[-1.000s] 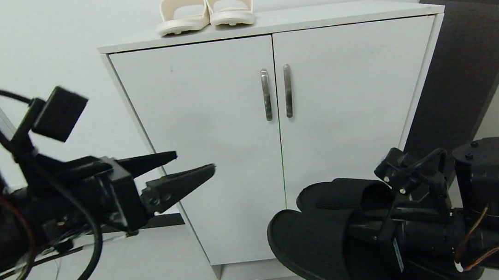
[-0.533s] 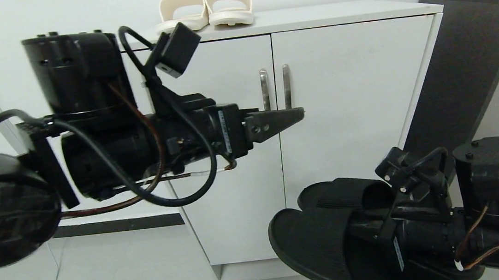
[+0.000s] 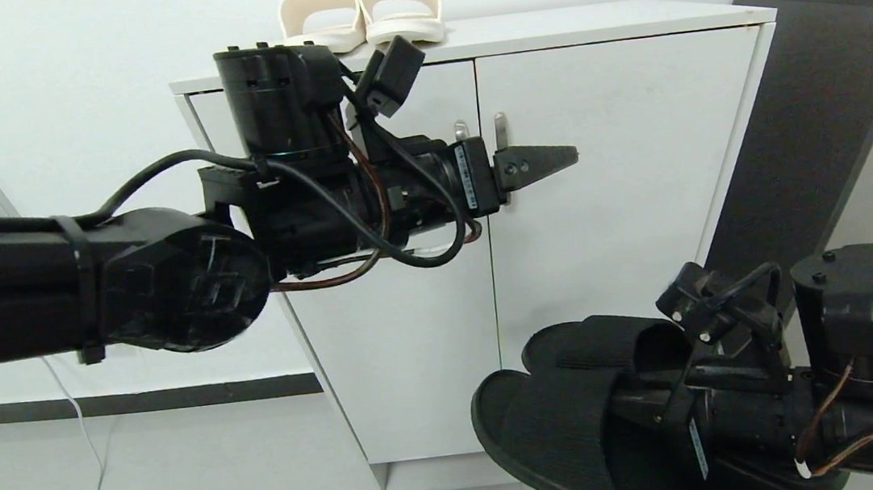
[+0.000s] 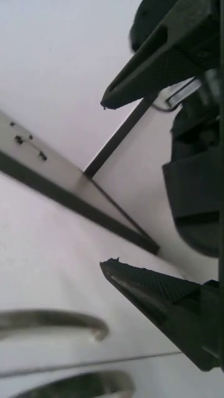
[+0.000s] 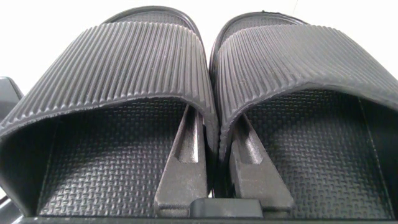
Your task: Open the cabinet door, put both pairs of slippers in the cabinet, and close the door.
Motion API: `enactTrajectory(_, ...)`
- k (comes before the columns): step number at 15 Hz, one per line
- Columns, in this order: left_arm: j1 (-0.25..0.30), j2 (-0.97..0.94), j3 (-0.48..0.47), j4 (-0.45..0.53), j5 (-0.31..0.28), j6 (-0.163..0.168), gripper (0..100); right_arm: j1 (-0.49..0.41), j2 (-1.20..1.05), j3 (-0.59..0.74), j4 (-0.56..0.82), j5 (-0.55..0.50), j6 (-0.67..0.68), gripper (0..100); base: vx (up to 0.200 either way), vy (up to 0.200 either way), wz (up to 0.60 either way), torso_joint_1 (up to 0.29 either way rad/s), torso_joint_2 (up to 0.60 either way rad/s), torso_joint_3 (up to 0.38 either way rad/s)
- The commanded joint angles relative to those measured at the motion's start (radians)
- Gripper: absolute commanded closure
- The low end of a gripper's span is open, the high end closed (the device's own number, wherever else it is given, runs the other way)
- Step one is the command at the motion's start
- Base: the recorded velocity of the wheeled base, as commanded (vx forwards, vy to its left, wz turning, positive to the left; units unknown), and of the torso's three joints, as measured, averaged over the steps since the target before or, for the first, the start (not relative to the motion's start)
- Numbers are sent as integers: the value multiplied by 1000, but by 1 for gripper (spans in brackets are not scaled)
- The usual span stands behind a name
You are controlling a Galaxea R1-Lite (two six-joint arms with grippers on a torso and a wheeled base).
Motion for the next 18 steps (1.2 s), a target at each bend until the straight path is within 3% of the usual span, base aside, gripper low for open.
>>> enactTrajectory(1, -1, 42, -44, 1, 11, 2, 0, -1, 2, 0, -1, 1, 0, 100, 0, 0, 0, 0, 0, 0)
enactTrajectory(6, 30, 94, -140, 44, 89, 4, 0, -1, 8, 0, -1, 1, 0, 100, 0, 0, 0, 0, 0, 0)
enactTrajectory(9, 34, 145, -214, 70, 98, 4, 0, -3, 8, 0, -1, -1, 0, 100, 0, 0, 0, 0, 0, 0)
enactTrajectory(12, 39, 200, -278, 80, 161, 30, 0, -3, 8, 0, -1, -1, 0, 100, 0, 0, 0, 0, 0, 0)
enactTrajectory(17, 40, 234, -301, 80, 156, 34, 0, -3, 8, 0, -1, -1, 0, 100, 0, 0, 0, 0, 0, 0)
enactTrajectory(18, 40, 232, -300, 80, 156, 34, 100, -1, 8, 0, -1, -1, 0, 100, 0, 0, 0, 0, 0, 0)
